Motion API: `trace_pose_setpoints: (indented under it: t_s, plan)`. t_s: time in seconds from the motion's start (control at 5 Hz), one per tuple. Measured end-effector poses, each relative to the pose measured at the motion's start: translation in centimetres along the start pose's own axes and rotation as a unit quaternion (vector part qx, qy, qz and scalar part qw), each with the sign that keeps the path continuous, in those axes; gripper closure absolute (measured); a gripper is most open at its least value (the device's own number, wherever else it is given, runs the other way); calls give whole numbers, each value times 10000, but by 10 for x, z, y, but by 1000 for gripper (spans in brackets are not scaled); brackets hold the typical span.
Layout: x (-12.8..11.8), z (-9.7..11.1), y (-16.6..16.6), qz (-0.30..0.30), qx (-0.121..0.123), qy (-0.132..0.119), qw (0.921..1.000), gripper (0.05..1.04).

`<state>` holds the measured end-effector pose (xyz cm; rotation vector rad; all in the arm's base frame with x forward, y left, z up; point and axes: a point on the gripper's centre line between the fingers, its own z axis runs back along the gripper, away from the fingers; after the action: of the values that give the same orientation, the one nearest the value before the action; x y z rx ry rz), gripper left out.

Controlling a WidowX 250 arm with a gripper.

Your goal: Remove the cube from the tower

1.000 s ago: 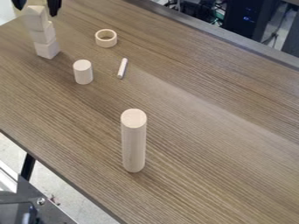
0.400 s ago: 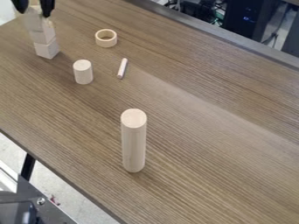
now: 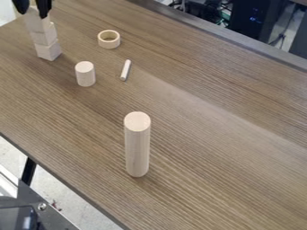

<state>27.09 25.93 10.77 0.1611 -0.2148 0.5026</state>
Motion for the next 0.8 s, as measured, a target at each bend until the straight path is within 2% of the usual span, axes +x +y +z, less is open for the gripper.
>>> trace_pose_setpoints:
  t_s: [0.2,0.4,0.6,0.8]
  plan:
    - [-1,2,0,-46,-37,-16,10000,604]
    - [2,17,6,-10,14,-182,9998,604]
    - [8,39,19,109,208,-477,9986,604]
    - [3,41,40,326,375,-453,9977,604]
